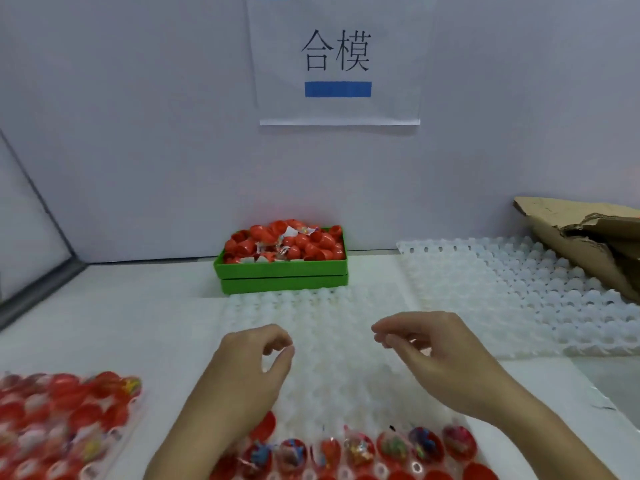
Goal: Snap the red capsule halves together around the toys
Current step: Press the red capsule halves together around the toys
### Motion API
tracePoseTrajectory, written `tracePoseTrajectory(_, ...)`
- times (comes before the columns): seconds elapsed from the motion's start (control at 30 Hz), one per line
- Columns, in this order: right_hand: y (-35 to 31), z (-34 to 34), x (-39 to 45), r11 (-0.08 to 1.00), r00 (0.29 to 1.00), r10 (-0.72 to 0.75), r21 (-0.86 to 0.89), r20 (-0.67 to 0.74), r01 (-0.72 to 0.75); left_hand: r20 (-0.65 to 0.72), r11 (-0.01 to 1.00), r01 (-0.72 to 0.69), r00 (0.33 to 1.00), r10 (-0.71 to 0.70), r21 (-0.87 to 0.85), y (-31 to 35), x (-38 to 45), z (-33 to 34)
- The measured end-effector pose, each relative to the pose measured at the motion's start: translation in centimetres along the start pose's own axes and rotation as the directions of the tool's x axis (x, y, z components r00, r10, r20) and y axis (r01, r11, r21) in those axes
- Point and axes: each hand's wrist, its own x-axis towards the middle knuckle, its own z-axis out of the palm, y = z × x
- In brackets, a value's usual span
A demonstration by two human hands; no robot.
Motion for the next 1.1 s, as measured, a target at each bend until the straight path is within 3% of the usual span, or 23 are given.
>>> tracePoseTrajectory(0.13,0.2,0.4,-1.3,0.994,0.995,-0.093,-0.051,-0.023,0.091,0.063,0.999,0.0,0.998,-0.002,0.039,-0.5,0.1,-0.4)
tracePoseTrajectory(0.43,0.4,1.3,-1.5,0.981,0.986,-0.158,-0.121,-0.057,0.15,0.117,0.99,0.058,0.99,-0.073,0.125,-1.6,-0.3,-2.5)
tracePoseTrajectory(0.63,0.3,1.3,-1.6,0.979,0.987,-0.156,-0.136,-0.037,0.15,0.3,0.932,0.063,0.937,-0.179,0.358,-0.5,-0.9,-2.5)
tracePoseTrajectory(0.93,0.4,1.8,-1.8,0.979,0.989,-0.146,-0.142,-0.001,0.144,0.353,0.95,0.101,0.912,-0.207,0.297,-0.5,-1.2,-3.1)
tracePoseTrajectory(1.1,0.3,1.7,-1.8,0.98,0.989,-0.145,-0.143,-0.02,0.141,0.232,0.986,0.08,0.966,-0.112,0.143,-1.0,-0.7,-3.5)
